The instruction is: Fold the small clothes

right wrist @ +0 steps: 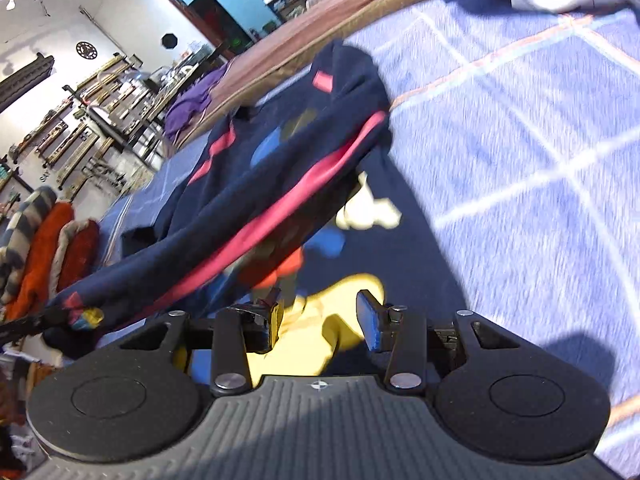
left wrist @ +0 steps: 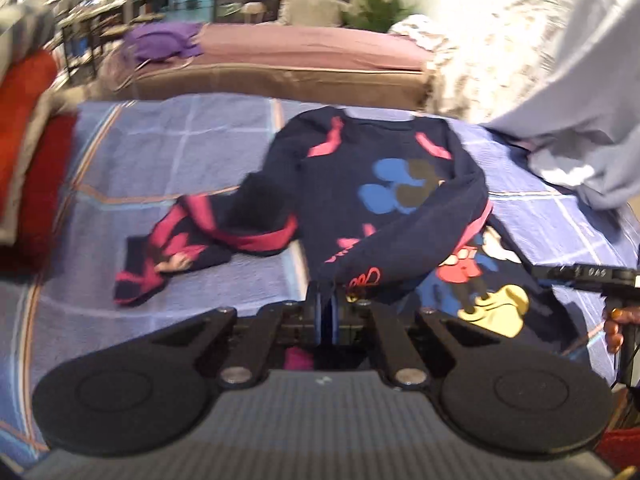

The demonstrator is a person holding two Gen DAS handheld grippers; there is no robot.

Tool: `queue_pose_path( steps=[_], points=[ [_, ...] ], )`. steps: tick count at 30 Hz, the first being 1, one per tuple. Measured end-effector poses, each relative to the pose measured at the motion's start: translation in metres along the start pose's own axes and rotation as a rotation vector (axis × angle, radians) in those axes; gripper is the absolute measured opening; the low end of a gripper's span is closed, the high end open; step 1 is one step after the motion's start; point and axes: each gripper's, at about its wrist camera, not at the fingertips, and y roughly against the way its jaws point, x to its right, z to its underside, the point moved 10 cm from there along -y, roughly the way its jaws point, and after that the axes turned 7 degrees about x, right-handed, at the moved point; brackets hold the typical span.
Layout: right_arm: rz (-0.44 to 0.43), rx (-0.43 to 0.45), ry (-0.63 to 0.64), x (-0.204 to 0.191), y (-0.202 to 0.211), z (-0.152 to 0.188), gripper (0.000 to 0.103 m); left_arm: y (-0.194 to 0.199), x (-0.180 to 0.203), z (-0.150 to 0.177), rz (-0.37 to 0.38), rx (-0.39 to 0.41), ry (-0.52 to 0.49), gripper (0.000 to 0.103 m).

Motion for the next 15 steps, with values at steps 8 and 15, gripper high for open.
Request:
queue_pose_path(
  steps=[8,15],
  points=[
    [0.029,-0.063,0.393,-0.029,-0.075,-0.043,0.069,-0.003,-0.009,0.016,0.039,-0.027,0.105,0.004],
    [0.13,-0.095,0.744,-0.027,-0.147,-0.043,0.024,0.017,-0.016,-0.02,0.057,0.043,0.138,0.005]
  ],
)
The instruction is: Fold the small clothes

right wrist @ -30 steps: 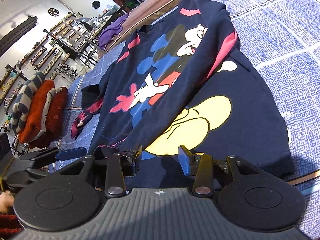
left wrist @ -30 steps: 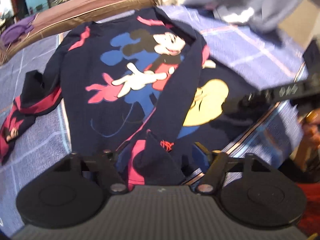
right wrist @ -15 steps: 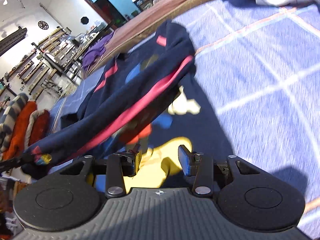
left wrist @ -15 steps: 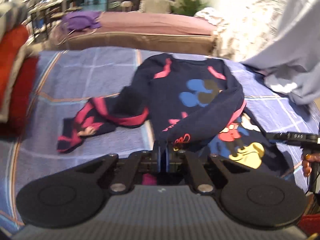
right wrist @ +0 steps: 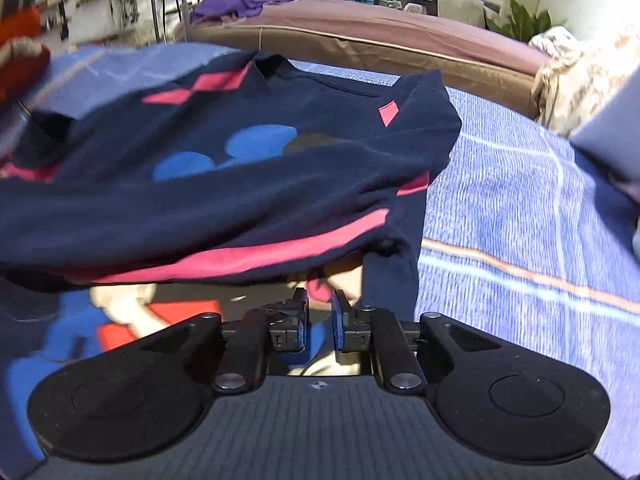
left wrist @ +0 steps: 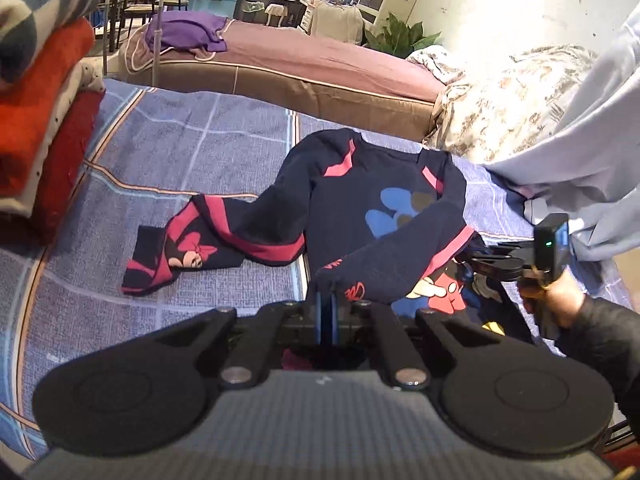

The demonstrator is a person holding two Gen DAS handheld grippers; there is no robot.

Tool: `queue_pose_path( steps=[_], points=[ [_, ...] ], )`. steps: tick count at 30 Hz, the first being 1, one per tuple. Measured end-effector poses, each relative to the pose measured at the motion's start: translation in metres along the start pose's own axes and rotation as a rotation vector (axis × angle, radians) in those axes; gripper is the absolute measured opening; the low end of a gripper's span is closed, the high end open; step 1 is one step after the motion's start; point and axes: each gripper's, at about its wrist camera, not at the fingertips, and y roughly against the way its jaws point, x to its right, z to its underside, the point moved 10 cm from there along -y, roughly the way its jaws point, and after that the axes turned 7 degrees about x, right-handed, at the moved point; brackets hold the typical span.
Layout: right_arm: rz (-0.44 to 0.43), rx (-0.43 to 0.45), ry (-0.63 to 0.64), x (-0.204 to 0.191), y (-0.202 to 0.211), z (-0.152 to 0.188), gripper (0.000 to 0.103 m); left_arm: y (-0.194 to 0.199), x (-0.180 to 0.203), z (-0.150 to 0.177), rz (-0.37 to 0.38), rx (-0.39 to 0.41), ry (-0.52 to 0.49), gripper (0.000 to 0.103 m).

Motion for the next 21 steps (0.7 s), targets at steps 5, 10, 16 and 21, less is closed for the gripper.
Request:
queue_pose_path(
  steps=[5,10,16,21],
  points=[
    [0.145,0.172,0.033,0.033,-0.005,-0.029,0.002,-0.009,0.006,0.001,0.071,-0.04,0.065,0.004],
    [0.356,0.152,-0.208,0.097,0.012,-0.001,0.0,-0.029,0.01,0.02,0.164,-0.095,0.187,0.005],
    [0.213,0.132,-0.323,0.12,0.022,0.021,0.0,-0.081,-0.013,0.074,0.116,-0.265,0.276,0.004],
    [0.14,0.007,-0.298,0.114,0.042,0.031,0.016,-0.083,-0.027,0.096,0.062,-0.297,0.272,0.004]
  ],
)
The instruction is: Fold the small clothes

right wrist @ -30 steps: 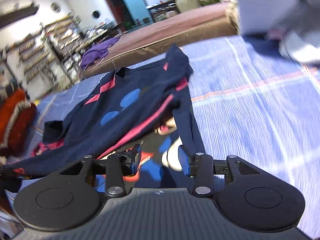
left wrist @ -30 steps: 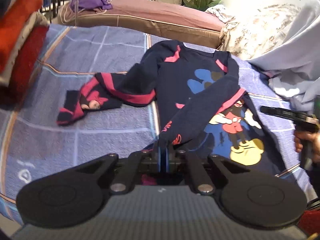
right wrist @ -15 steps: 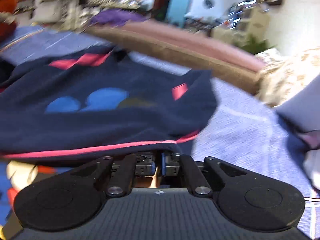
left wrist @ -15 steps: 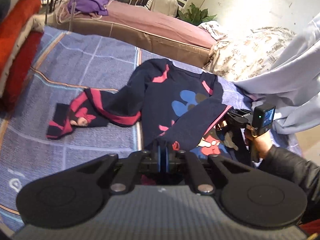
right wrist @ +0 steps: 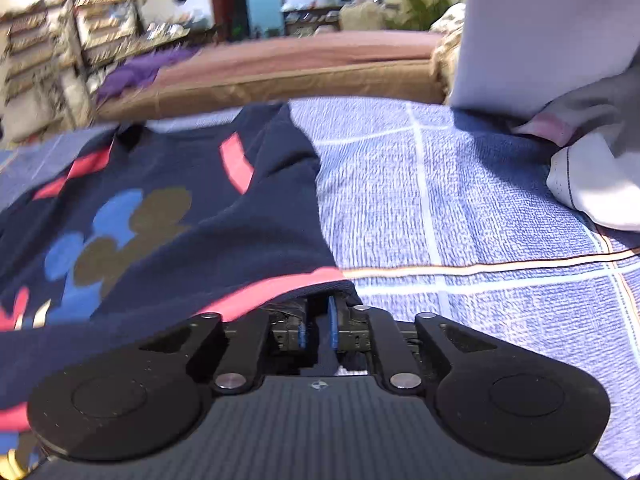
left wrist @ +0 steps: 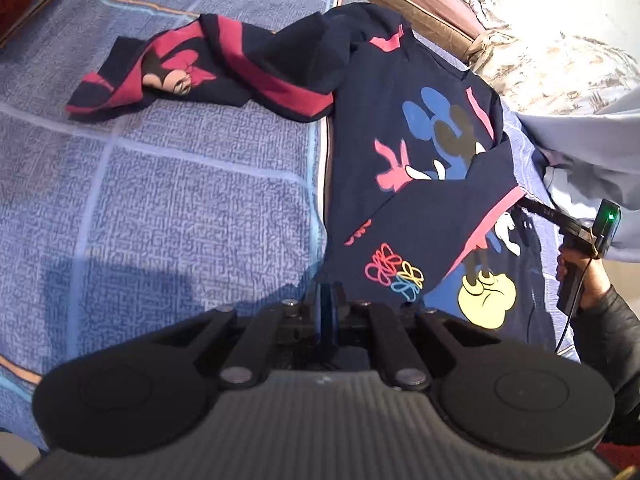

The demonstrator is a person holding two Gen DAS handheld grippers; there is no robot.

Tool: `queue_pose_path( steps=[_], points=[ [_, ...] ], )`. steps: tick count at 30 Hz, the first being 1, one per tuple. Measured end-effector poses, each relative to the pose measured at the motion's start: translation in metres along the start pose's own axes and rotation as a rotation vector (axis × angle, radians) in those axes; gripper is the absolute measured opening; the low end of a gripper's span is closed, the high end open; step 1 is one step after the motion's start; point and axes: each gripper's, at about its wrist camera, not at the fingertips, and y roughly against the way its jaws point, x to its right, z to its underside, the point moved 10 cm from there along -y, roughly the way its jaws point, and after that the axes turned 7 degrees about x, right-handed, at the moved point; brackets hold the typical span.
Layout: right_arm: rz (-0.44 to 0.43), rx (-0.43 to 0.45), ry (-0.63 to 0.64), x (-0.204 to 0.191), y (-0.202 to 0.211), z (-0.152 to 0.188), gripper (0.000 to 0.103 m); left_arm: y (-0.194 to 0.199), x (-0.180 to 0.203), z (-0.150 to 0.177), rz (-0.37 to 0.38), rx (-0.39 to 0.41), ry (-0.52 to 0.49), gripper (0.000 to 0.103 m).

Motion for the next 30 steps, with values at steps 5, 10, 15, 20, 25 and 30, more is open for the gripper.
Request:
queue_pose_path(
  steps=[5,10,15,20,25,30],
  points=[
    [-0.042,0.051,-0.096,-0.003,0.035,-0.032,0.039,0.01,0.013,-0.012,0.003,0.054,-0.059,0.016],
    [-0.023,0.109,0.008,-0.027,-0.007,-0.085,0.063,-0.001,0.062,-0.017,0.076,0.05,-0.195,0.026],
    [0.019,0.009,0.06,-0.052,-0.07,-0.096,0.057,-0.028,0.069,0.0,0.07,-0.024,-0.197,0.026],
    [0.048,-0.022,0.037,-0.048,-0.095,-0.1,0.0,-0.041,0.059,0.014,0.041,-0.058,-0.201,0.026],
    [0.129,0.046,-0.16,0.002,-0.106,-0.139,0.0,-0.045,0.054,0.015,0.045,-0.071,-0.194,0.026],
    [0.132,0.031,-0.224,0.015,-0.128,-0.143,0.0,-0.045,0.056,0.017,0.036,-0.066,-0.206,0.026]
  ],
)
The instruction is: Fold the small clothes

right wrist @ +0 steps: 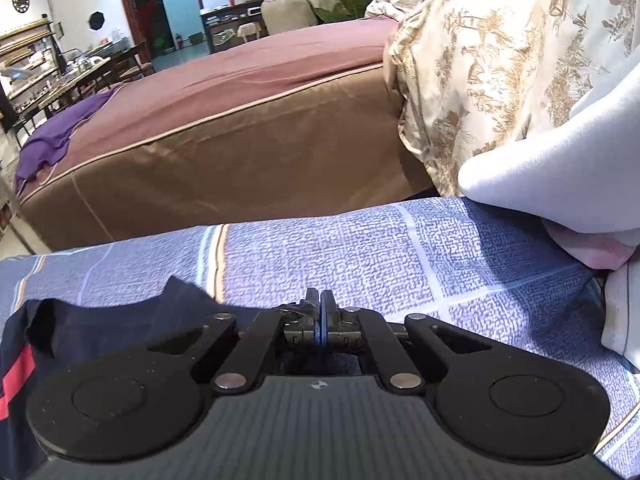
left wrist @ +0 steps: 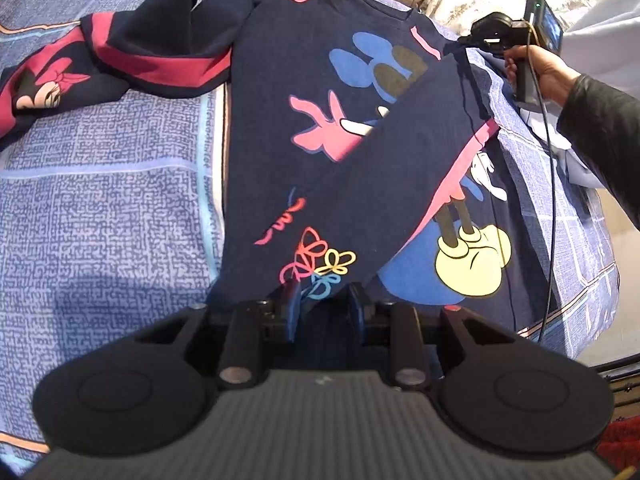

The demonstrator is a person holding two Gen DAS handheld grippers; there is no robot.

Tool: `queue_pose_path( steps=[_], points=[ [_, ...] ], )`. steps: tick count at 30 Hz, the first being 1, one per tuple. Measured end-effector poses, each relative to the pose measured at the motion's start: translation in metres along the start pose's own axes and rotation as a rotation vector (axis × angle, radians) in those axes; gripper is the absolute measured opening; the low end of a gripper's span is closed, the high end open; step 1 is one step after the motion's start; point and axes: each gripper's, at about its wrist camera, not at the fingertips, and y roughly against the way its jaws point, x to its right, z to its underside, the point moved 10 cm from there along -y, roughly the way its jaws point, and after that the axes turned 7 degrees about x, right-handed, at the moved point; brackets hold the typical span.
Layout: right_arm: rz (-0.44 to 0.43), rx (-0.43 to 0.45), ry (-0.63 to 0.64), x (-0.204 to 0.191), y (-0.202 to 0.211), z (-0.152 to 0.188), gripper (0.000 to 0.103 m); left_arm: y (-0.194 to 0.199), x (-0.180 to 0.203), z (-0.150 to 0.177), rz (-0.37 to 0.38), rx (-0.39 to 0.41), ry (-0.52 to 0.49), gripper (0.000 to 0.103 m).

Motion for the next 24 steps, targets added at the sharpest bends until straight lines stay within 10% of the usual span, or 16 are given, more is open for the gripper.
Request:
queue_pose_path(
  steps=[3,8,18,24],
  points=[
    [-0.003,0.018,0.037,-0.006,0.005,0.004,0.003,-0.003,-0.001,-0.001,0.006,0.0,0.024,0.026],
    [-0.058,0.174,0.13,-0.023,0.057,0.003,0.037,-0.004,-0.001,-0.001,0.001,0.0,0.015,0.026],
    [-0.429,-0.068,0.248,-0.091,0.154,0.145,0.042,0.033,0.0,0.006,-0.054,0.031,-0.048,0.05],
    [-0.249,-0.01,0.487,-0.085,0.174,0.19,0.049,0.082,-0.04,0.019,-0.168,0.096,0.041,0.05]
  ],
)
